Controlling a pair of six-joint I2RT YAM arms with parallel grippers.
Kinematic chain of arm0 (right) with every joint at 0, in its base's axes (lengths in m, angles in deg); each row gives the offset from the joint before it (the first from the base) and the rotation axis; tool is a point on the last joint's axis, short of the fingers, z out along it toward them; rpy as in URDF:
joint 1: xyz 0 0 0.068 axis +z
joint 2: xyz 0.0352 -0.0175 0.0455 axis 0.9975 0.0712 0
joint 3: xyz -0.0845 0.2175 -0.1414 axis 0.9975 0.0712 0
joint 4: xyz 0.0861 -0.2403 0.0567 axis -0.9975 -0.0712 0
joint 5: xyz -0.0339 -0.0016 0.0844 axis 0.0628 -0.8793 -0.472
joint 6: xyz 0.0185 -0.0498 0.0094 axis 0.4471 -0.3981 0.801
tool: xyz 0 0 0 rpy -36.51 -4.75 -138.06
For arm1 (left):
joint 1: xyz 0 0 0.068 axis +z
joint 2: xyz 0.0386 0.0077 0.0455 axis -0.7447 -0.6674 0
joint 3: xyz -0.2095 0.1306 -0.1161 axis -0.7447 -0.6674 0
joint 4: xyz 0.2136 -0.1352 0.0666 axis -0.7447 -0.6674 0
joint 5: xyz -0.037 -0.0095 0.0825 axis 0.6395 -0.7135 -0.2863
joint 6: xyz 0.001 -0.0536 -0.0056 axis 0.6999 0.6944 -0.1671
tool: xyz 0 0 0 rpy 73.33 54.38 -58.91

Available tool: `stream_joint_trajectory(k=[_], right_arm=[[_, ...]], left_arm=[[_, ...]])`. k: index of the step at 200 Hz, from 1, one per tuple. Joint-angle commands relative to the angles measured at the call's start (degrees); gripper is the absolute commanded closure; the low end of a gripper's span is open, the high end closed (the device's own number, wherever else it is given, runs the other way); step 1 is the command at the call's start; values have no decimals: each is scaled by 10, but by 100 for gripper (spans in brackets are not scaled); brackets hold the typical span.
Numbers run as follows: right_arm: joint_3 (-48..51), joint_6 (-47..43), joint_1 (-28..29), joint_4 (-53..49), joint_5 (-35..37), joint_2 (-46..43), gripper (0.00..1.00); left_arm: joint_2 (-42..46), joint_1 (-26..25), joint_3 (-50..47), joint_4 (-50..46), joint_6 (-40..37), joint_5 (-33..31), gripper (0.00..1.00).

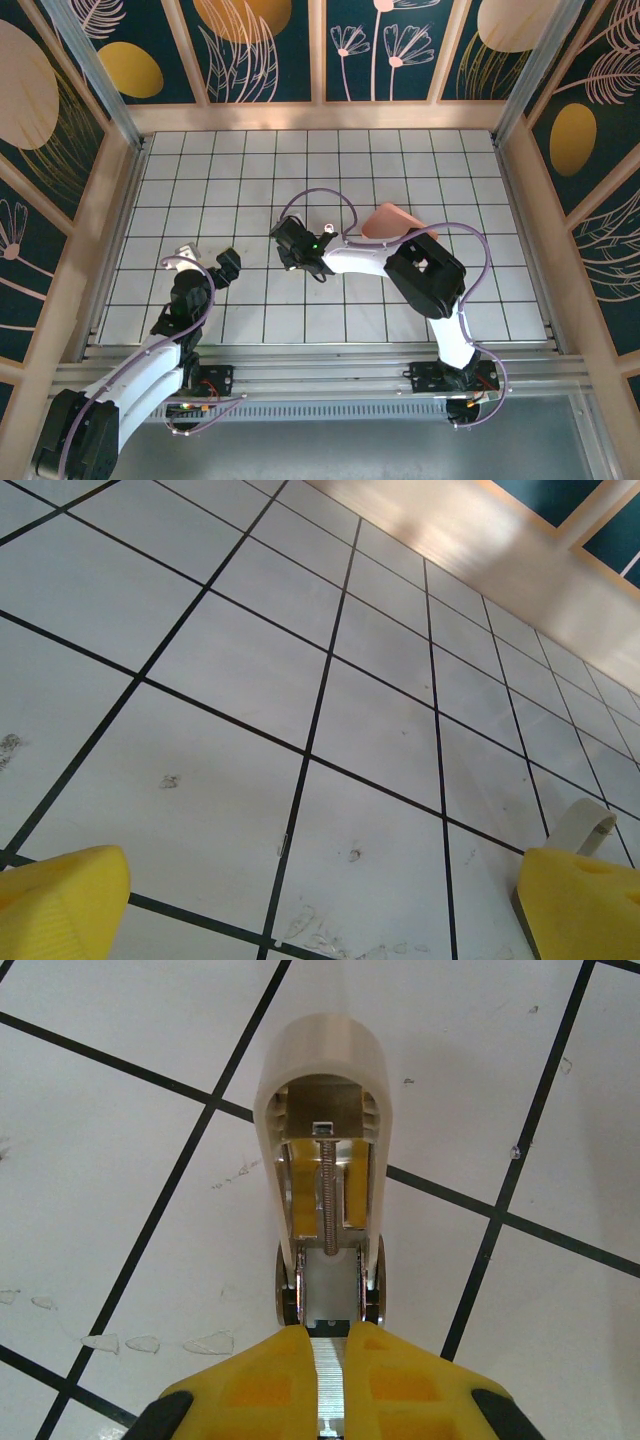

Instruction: Load the staples into the stapler

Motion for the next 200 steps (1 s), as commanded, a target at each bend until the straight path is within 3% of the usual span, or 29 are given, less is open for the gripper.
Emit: stream_joint_trajectory(k=[1, 200], right_arm=[[-17, 0, 9, -35, 13, -11, 90], [-27, 10, 6, -17, 10, -32, 90]], left_arm=[[8, 3, 11, -6, -10, -7, 1], [14, 3, 11, -5, -13, -9, 1]])
